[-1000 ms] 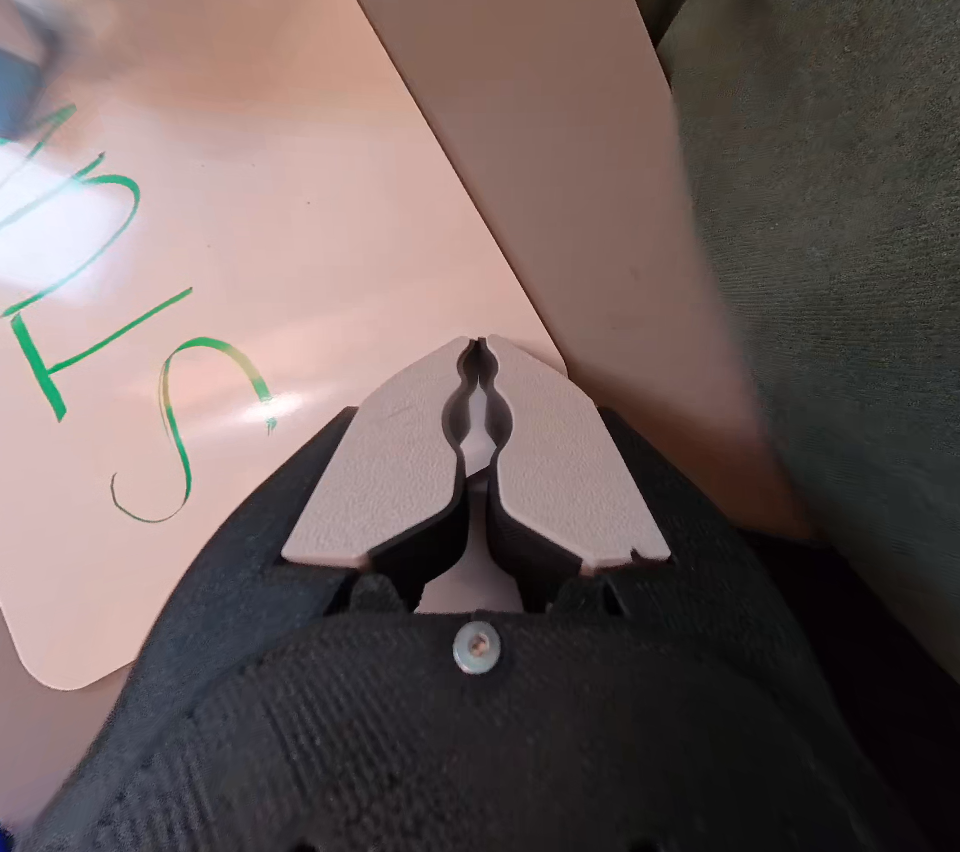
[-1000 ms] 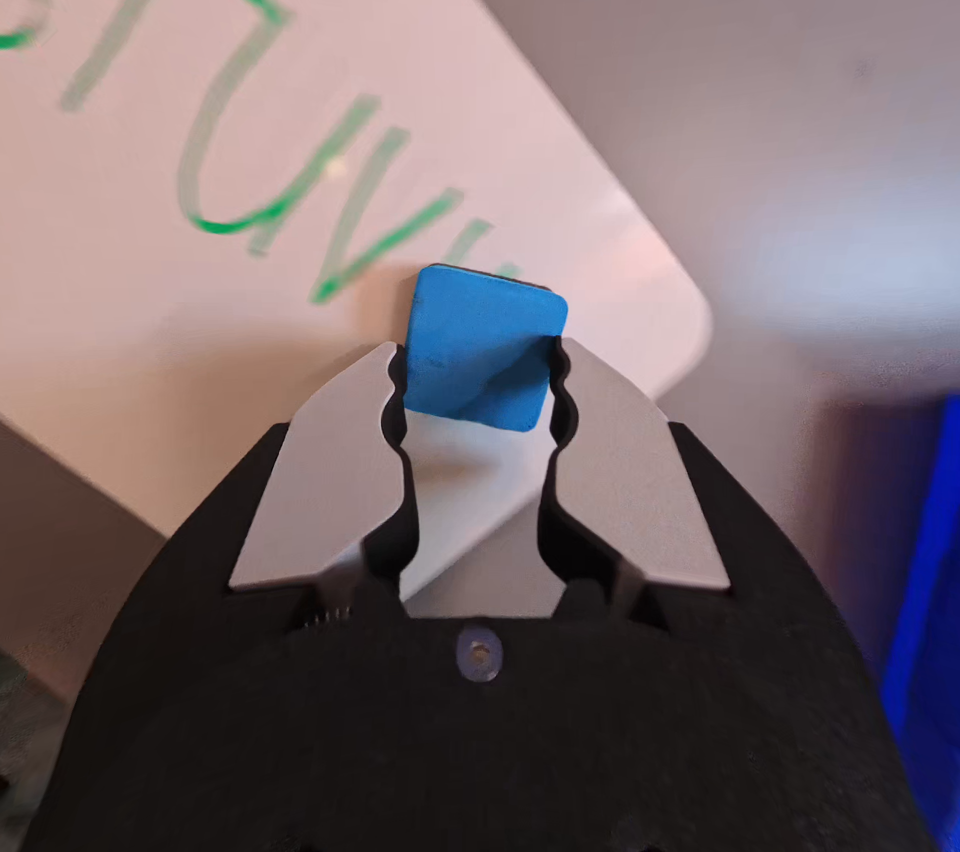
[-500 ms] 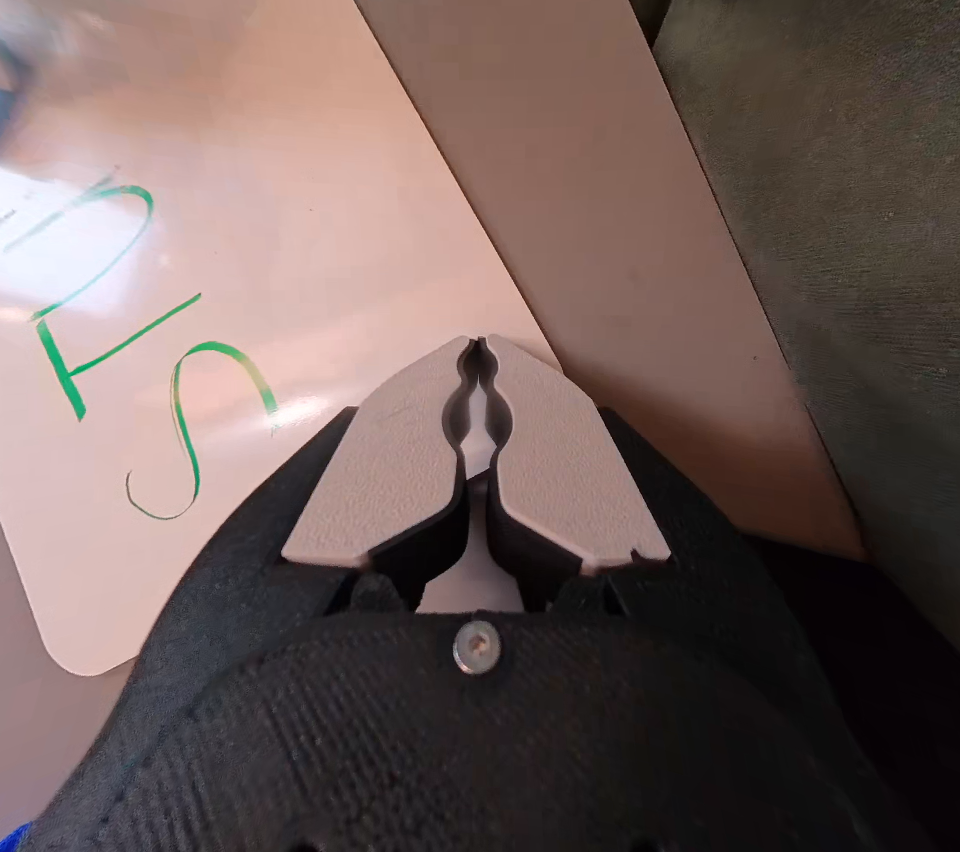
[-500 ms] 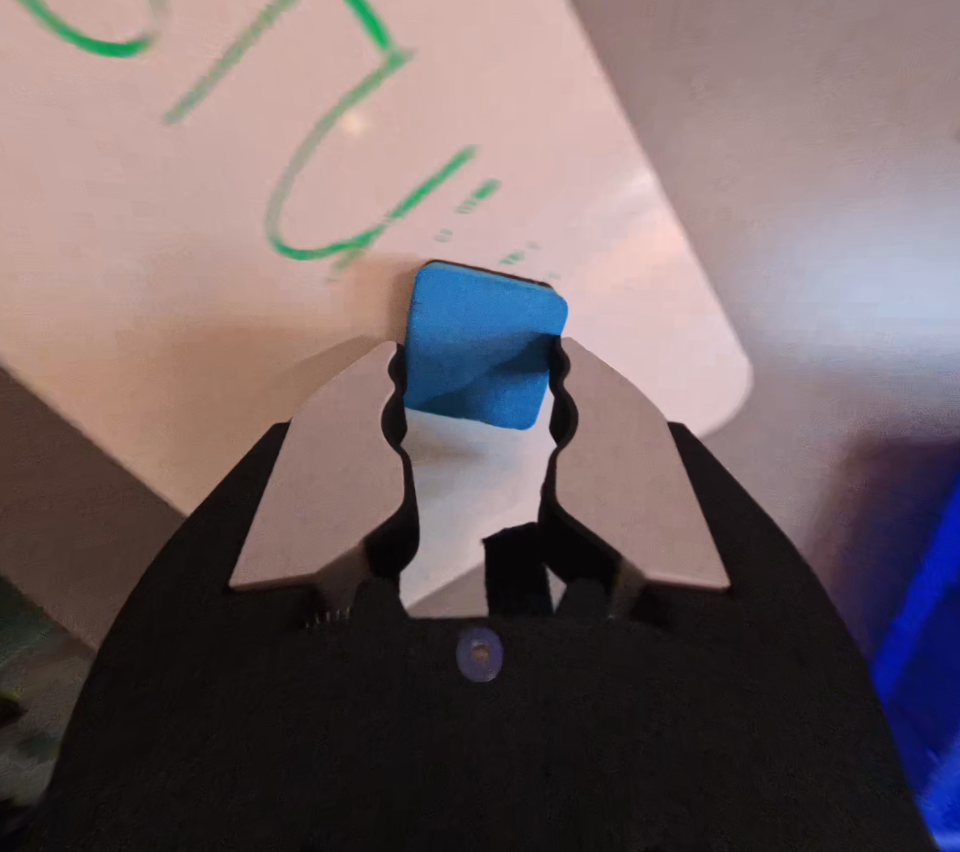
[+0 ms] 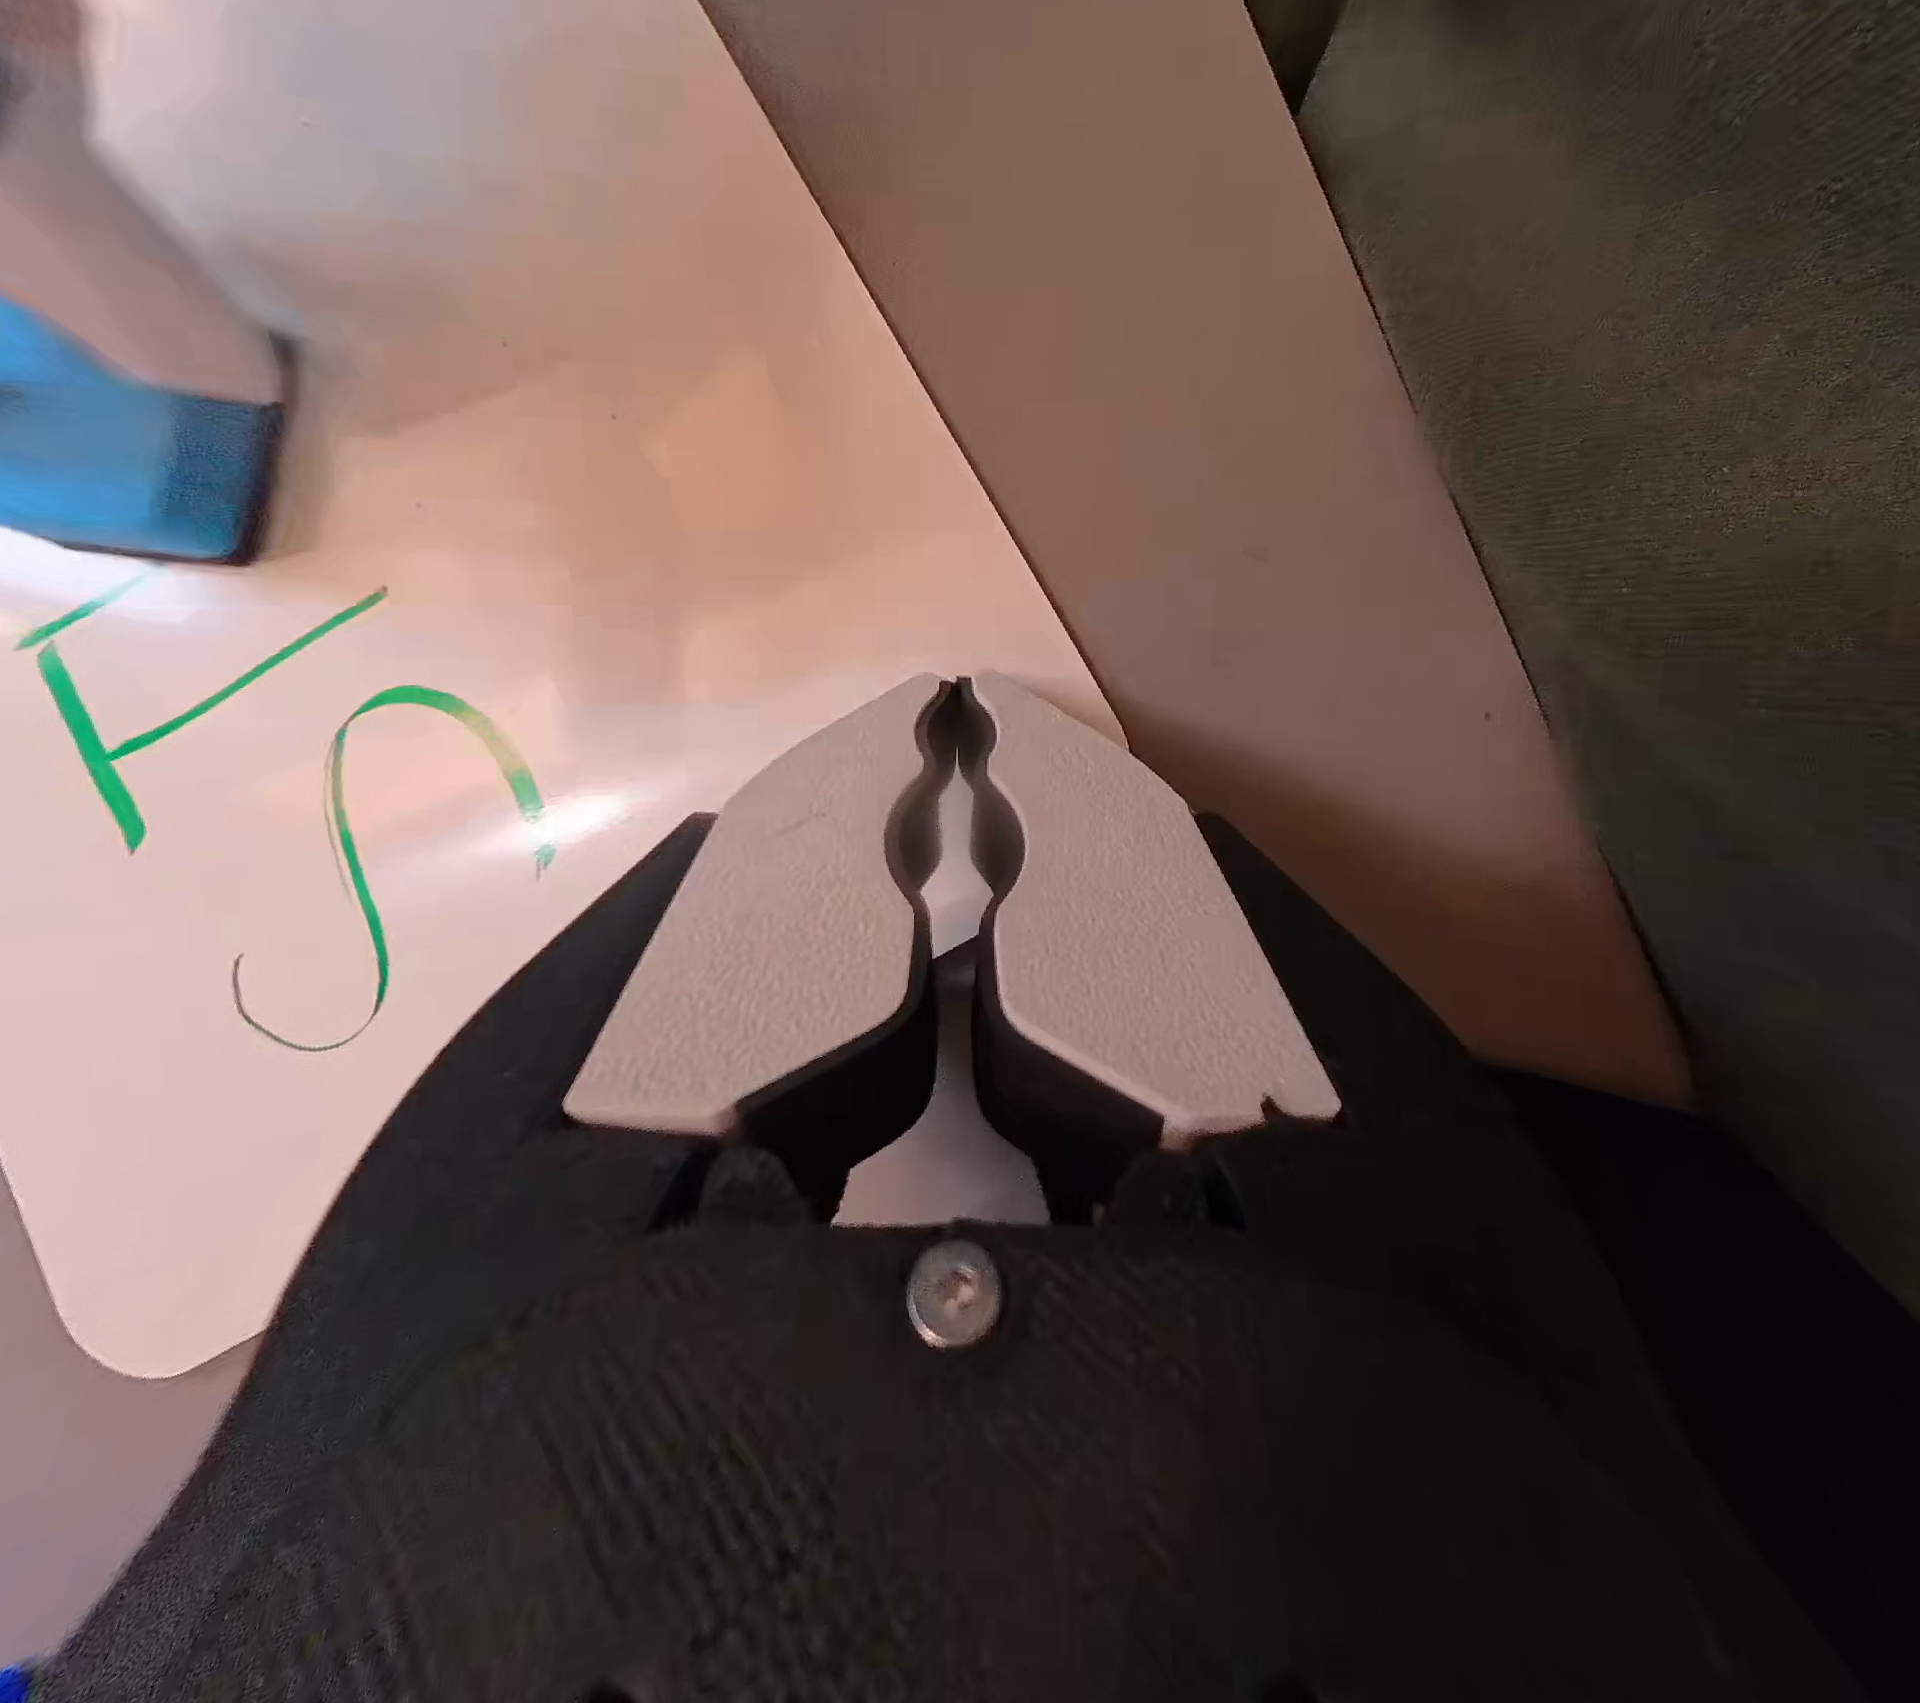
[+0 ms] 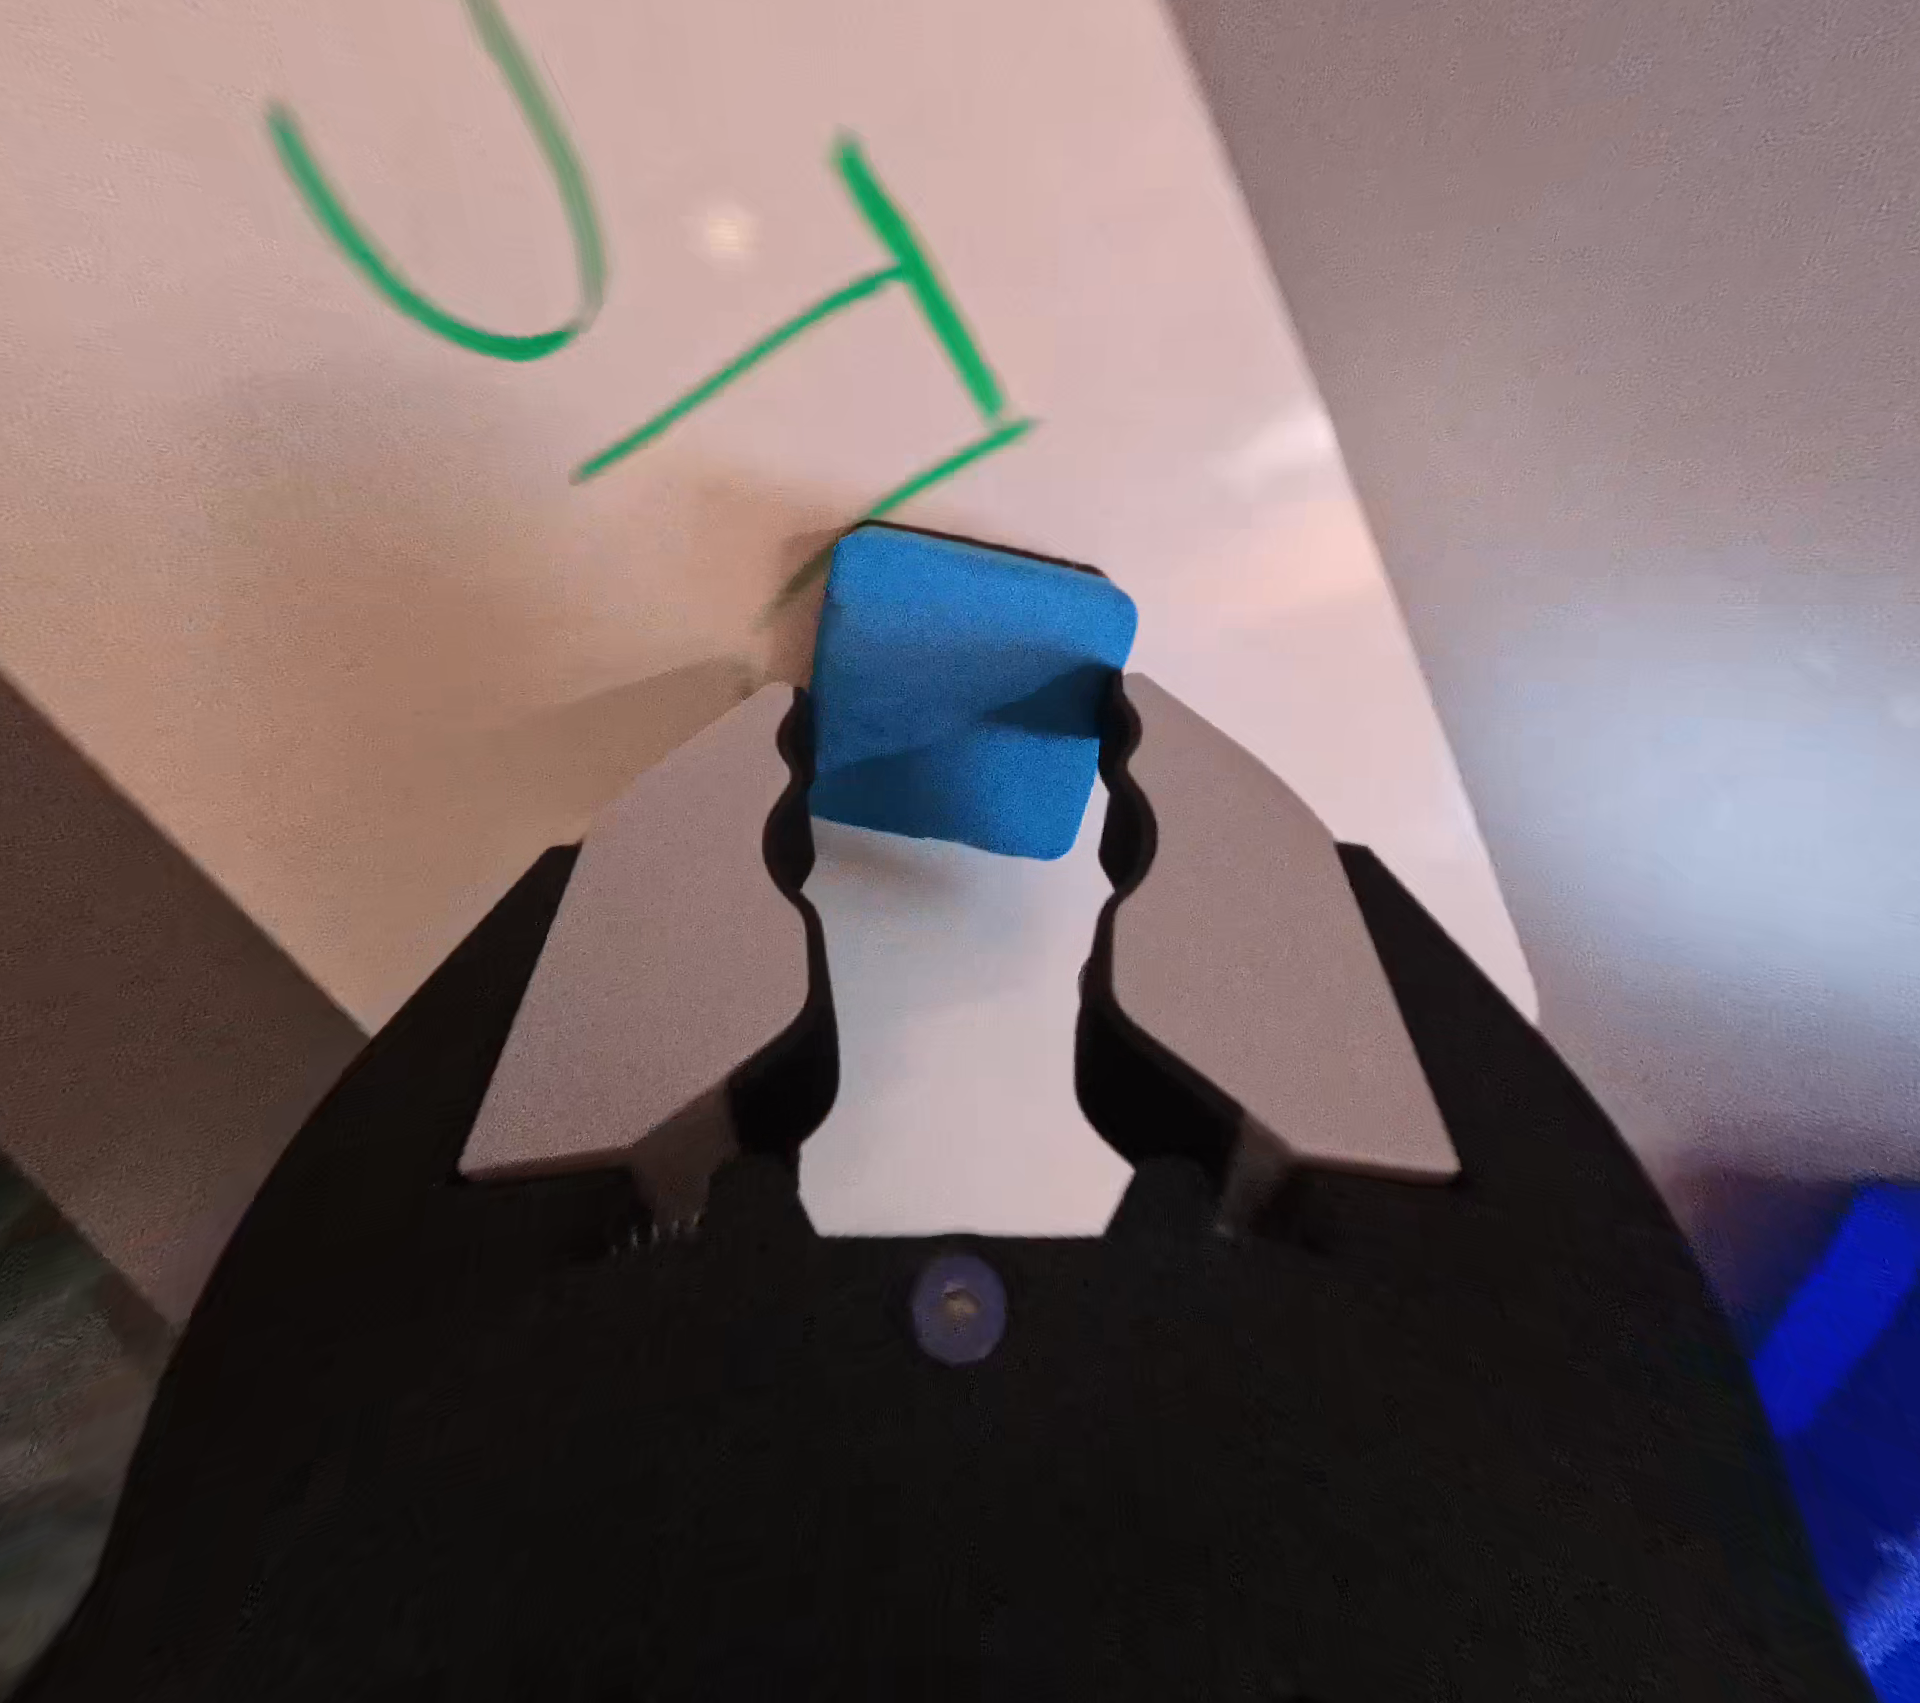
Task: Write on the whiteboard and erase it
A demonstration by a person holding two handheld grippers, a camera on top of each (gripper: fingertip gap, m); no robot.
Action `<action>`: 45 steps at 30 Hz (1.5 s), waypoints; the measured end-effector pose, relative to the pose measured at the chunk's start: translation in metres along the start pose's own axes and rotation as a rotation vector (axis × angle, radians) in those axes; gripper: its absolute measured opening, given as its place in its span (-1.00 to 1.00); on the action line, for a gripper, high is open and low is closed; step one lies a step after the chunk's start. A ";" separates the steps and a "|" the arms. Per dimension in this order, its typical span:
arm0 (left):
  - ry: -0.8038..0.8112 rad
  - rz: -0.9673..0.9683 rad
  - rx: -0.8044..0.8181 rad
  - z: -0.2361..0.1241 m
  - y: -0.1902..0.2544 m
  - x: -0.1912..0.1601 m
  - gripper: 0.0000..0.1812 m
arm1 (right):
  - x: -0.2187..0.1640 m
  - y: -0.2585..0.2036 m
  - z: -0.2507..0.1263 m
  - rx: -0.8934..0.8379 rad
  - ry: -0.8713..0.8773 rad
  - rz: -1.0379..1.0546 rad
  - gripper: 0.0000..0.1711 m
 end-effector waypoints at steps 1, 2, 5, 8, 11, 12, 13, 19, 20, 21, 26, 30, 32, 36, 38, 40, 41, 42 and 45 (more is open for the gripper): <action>0.000 -0.002 -0.003 0.000 0.000 0.000 -0.99 | 0.004 -0.015 0.000 0.005 -0.015 -0.077 -0.37; -0.002 0.005 0.006 0.000 0.000 0.000 -0.99 | 0.000 -0.015 -0.002 0.010 -0.024 -0.070 -0.37; -0.021 0.011 0.017 -0.001 0.001 0.000 -0.99 | -0.031 0.047 -0.005 -0.039 -0.043 0.174 -0.37; -0.014 -0.005 -0.009 0.000 0.002 0.000 -0.99 | 0.008 0.026 0.005 -0.019 0.026 0.070 -0.37; -0.016 0.002 -0.002 0.000 0.002 0.000 -0.99 | 0.026 -0.033 0.004 0.036 -0.007 -0.134 -0.37; -0.016 0.005 0.007 0.000 0.001 0.000 -0.99 | 0.016 -0.026 0.002 0.052 -0.012 -0.086 -0.38; -0.018 0.007 0.010 0.000 0.001 0.000 -0.99 | 0.003 -0.003 0.000 0.024 -0.033 0.000 -0.38; -0.015 0.007 -0.001 0.000 0.003 0.000 -0.99 | 0.059 -0.017 0.016 0.022 0.061 -0.102 -0.38; -0.015 0.007 0.000 0.000 0.003 0.000 -0.99 | 0.059 -0.035 0.014 0.038 0.048 -0.161 -0.38; -0.015 0.010 0.003 0.000 0.003 0.000 -0.99 | 0.052 -0.038 0.012 0.056 0.040 -0.161 -0.38; -0.012 0.012 0.008 0.000 0.003 -0.001 -0.99 | 0.044 0.028 0.016 -0.020 0.048 0.035 -0.38; -0.009 0.014 0.003 0.000 0.003 -0.001 -0.99 | 0.074 -0.060 0.017 0.082 0.057 -0.283 -0.38; -0.009 0.014 0.005 0.000 0.002 -0.001 -0.99 | 0.053 -0.036 0.013 0.090 0.029 -0.159 -0.38; -0.008 0.012 0.008 0.000 0.003 -0.001 -0.99 | 0.074 0.016 0.023 0.009 0.075 -0.046 -0.38; -0.008 0.011 0.007 0.000 0.003 -0.002 -0.99 | 0.101 -0.039 0.026 0.088 0.098 -0.232 -0.38; -0.009 0.015 0.011 0.000 0.003 -0.002 -0.99 | 0.089 -0.068 0.019 0.125 0.045 -0.332 -0.38; -0.009 0.017 0.013 0.000 0.003 -0.002 -0.99 | 0.077 -0.059 0.016 0.140 0.034 -0.272 -0.38; -0.009 0.017 0.013 0.000 0.003 -0.002 -0.99 | 0.067 -0.036 0.015 0.109 0.023 -0.175 -0.38; -0.008 0.016 0.015 0.000 0.003 -0.002 -0.99 | 0.079 0.015 0.022 0.016 0.054 -0.049 -0.38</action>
Point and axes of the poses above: each gripper's, where its closed fingertips meet, z out along the fingers, x out of its top, y = z × x across the jaws, the point moved 5 cm from there along -z, back along the fingers, and after that the axes turned 9 degrees about -z, right-handed, at the moved point
